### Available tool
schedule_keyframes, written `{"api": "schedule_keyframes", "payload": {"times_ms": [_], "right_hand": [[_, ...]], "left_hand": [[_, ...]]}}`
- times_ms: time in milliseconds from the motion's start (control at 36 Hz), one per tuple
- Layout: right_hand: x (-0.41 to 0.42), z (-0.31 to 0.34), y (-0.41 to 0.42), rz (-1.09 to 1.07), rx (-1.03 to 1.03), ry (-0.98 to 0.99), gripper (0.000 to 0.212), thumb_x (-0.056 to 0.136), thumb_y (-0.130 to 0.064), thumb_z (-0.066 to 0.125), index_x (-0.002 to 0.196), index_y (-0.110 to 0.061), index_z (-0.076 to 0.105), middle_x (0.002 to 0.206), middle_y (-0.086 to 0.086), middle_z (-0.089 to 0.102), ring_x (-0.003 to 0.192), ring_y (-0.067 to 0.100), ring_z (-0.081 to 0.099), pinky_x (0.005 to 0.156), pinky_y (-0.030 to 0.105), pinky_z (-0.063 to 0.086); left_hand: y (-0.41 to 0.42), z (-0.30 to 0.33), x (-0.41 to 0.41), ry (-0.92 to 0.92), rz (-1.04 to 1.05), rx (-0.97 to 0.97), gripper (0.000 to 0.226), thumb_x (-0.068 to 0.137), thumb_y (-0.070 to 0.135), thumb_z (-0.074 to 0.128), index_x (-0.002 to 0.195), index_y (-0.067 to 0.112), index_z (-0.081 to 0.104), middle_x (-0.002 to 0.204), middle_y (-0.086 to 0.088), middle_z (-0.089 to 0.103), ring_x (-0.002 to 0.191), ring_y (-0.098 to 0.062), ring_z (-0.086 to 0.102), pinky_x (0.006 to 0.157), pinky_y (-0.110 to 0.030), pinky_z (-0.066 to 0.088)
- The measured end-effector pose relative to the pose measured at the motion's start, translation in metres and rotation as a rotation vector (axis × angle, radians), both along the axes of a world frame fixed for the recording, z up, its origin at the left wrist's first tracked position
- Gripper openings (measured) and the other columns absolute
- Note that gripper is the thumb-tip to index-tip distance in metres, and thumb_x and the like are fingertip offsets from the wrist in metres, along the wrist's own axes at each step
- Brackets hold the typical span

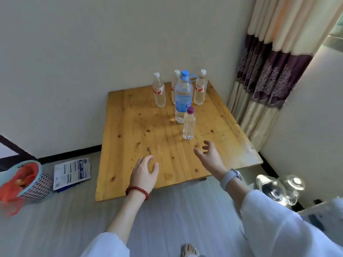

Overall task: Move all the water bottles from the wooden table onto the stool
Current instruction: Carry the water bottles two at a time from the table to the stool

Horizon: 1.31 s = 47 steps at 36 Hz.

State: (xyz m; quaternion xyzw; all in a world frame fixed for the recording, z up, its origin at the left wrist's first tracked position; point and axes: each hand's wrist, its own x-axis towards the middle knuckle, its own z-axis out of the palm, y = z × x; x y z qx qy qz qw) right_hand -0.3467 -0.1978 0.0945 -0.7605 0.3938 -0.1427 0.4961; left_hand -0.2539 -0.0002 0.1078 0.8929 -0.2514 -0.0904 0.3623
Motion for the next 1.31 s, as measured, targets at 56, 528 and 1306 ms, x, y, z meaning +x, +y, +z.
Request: {"api": "schedule_keyframes", "payload": {"times_ms": [56,528,1306], "right_hand": [[0.035,-0.009,-0.021,-0.011,0.023,0.024,0.07,0.086,-0.034,0.059,0.14,-0.007,0.024,0.14,0.015,0.04,0.119,0.026,0.047,0.089,0.03,0.046],[0.209,-0.082,-0.106,-0.362,-0.018,0.051,0.063,0.072,-0.033,0.066,0.124,-0.02,0.034,0.101,-0.014,0.043,0.088,0.008,0.046,0.067,0.016,0.036],[0.214,-0.08,-0.105,-0.498,-0.04,0.143,0.07,0.073,-0.03,0.07,0.13,-0.013,0.033,0.122,0.003,0.046,0.099,0.007,0.043,0.08,0.02,0.035]], "left_hand": [[-0.013,-0.006,0.024,0.016,0.007,0.003,0.027,0.089,0.023,0.053,0.114,0.013,0.056,0.116,-0.004,0.058,0.107,-0.018,0.054,0.086,-0.022,0.037],[-0.166,-0.072,0.281,0.23,-0.083,0.072,0.055,0.089,0.03,0.053,0.136,0.014,0.031,0.135,-0.007,0.045,0.117,-0.022,0.048,0.092,-0.034,0.044],[-0.264,-0.092,0.362,0.247,-0.114,-0.275,0.073,0.065,0.037,0.079,0.125,0.025,0.039,0.116,0.007,0.053,0.101,-0.009,0.049,0.086,-0.025,0.04]]}}
